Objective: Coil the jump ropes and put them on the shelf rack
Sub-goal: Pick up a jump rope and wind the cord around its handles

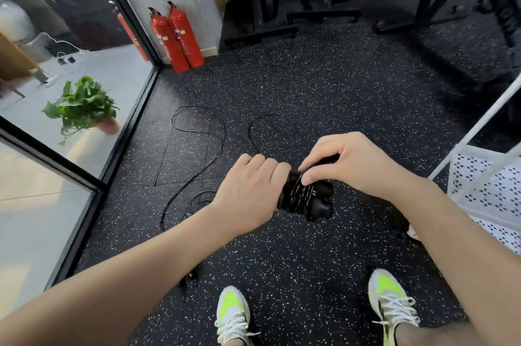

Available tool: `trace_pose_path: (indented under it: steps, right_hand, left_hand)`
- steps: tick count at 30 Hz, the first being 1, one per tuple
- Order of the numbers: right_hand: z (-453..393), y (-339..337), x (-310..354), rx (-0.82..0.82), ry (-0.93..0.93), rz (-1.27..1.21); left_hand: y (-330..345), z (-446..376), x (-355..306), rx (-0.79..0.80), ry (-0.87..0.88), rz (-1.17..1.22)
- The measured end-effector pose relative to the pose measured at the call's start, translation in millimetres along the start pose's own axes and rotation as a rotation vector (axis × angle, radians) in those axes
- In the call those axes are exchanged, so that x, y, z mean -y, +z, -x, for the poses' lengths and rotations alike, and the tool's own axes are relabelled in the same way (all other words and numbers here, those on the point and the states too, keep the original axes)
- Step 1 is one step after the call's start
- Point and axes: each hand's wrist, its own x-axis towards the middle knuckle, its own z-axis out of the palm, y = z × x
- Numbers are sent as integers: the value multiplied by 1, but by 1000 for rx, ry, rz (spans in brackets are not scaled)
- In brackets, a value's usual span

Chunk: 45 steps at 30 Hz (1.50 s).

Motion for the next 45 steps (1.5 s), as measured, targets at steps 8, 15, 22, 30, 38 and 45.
trace_pose_path:
  steps: [8,15,22,30,38,45]
  right_hand:
    - [-4,12,-30,52,27,-385]
    - [6,49,-37,63,196,-486]
    - [16,87,-2,185,210,-5]
    - [21,71,20,110,162,244]
    - [7,23,29,-76,3,590]
    - [-1,1,7,-16,51,100]
  left_hand:
    - [-7,4,2,-189,85,125]
    - [-22,-13,3,-93,-299,120]
    - [-10,-25,-1,177,-505,-18]
    - [0,-20,5,301,-540,-101]
    - [8,-1,6,122,-150,-34]
    - [5,16,7,-49,73,301]
